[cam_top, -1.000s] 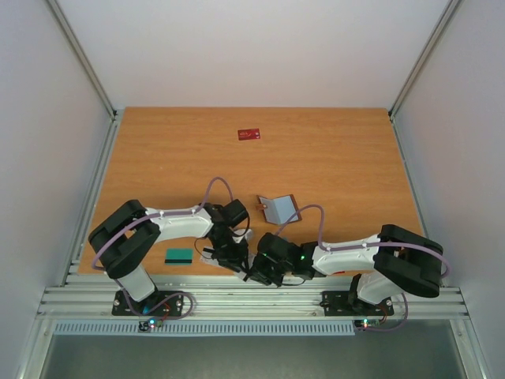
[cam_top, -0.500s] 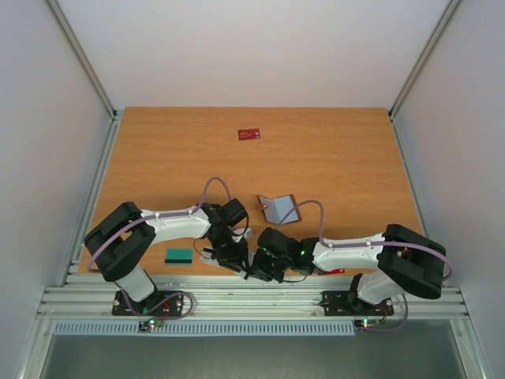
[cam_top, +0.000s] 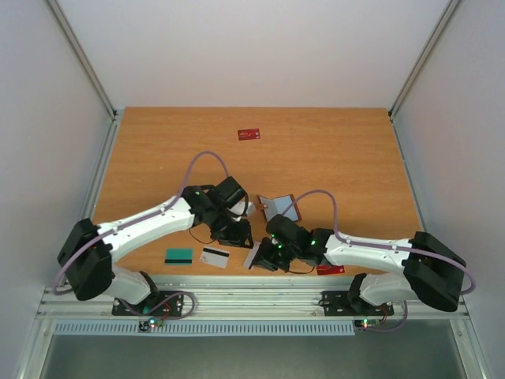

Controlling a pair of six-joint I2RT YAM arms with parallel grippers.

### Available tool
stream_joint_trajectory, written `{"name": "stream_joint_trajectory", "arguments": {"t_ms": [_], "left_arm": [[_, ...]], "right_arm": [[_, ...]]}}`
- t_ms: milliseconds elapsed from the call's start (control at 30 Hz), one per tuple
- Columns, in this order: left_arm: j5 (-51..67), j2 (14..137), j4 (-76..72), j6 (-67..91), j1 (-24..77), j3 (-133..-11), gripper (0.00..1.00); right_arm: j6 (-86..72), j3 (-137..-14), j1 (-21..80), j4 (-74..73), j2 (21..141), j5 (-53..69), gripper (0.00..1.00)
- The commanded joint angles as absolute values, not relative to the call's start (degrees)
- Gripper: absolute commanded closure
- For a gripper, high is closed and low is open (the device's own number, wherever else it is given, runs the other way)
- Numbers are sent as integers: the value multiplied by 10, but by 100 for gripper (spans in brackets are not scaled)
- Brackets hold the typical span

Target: Put the credit cards into the card holder

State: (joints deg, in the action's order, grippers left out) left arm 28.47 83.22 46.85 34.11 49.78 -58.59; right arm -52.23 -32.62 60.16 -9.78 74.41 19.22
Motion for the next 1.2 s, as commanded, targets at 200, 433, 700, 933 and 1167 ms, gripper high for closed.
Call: {"name": "stream_joint_trajectory", "arguments": {"t_ms": [200, 433, 700, 933, 1167], "left_arm": [[194, 748, 598, 293, 469, -710, 62], [282, 716, 608, 221, 417, -780, 55], [395, 660, 447, 281, 396, -744, 46], [445, 623, 348, 339, 394, -713, 51], [484, 609, 293, 374, 391, -697, 68]], "right_arm": [[-247, -451, 467, -327, 640, 348, 99], [-78, -535, 344, -406, 613, 545, 99], [-35, -614, 327, -392, 618, 659, 99], [-50, -651, 324, -362, 629, 714, 99], [-49, -684, 323, -347, 656, 738, 99]]}}
